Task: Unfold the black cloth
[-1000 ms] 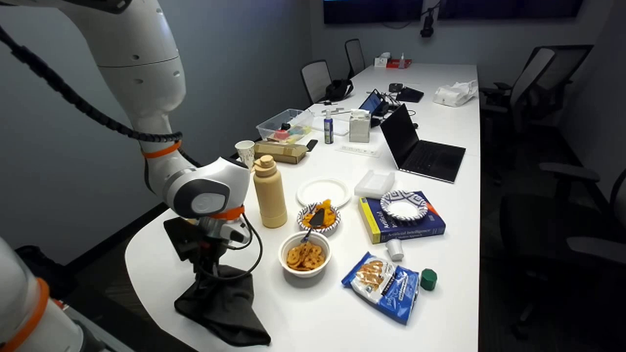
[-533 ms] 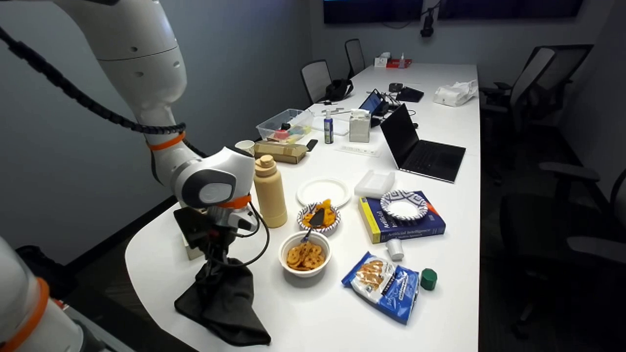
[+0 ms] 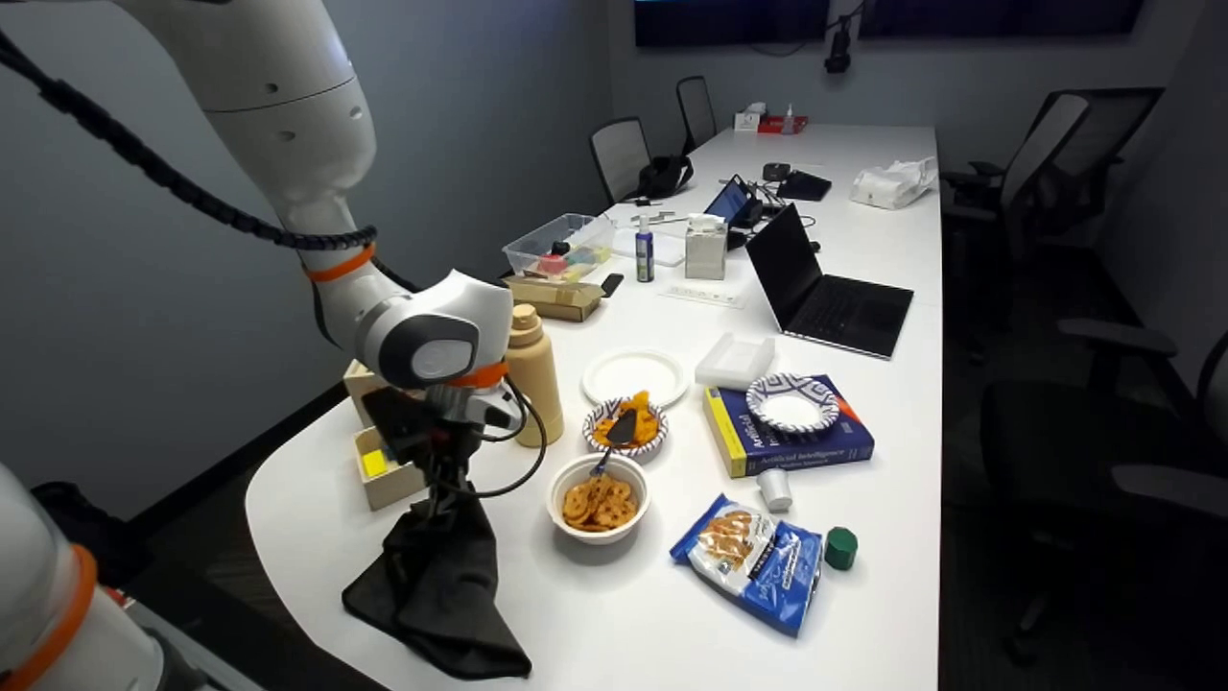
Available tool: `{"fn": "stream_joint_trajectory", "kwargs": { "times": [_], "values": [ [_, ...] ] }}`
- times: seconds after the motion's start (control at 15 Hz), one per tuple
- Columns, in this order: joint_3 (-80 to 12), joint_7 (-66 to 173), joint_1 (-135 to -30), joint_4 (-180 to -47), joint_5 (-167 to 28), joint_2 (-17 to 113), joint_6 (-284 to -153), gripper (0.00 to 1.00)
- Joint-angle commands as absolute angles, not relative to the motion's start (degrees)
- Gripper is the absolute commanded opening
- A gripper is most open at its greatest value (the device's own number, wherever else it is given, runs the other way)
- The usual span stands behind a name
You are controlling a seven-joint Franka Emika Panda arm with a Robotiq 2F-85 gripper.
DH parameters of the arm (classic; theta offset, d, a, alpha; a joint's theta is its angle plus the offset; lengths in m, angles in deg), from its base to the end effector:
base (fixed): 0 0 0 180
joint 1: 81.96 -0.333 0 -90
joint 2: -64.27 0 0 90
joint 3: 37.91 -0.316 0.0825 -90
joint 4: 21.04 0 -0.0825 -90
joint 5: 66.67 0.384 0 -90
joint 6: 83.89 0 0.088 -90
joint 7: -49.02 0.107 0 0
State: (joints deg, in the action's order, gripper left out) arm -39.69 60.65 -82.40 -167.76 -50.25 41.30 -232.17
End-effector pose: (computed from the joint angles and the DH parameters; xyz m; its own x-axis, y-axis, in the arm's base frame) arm 0.3912 0.0118 0.0969 0.8373 -0.3942 -0.3789 -0.4206 -0.9071 0.0144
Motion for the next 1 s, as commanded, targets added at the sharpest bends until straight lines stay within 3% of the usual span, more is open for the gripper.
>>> {"fn": "stream_joint_trajectory", "kwargs": {
  "times": [0.0, 0.33, 0.4, 0.47, 0.67, 0.93],
  "values": [
    [-40.55, 60.09, -81.83, -164.90, -49.31, 40.89, -230.47, 0.01],
    [-41.07, 59.71, -81.58, -162.26, -48.46, 39.13, -232.14, 0.01],
    [-41.18, 59.61, -81.53, -161.53, -48.36, 38.53, -232.20, 0.05],
    [-41.25, 59.74, -81.60, -160.83, -48.28, 37.89, -232.30, 0.27],
    [-41.18, 59.91, -82.05, -158.57, -49.02, 35.82, -232.37, 0.38],
    [-41.81, 59.31, -81.86, -155.64, -48.97, 33.44, -231.82, 0.69]
  ]
}}
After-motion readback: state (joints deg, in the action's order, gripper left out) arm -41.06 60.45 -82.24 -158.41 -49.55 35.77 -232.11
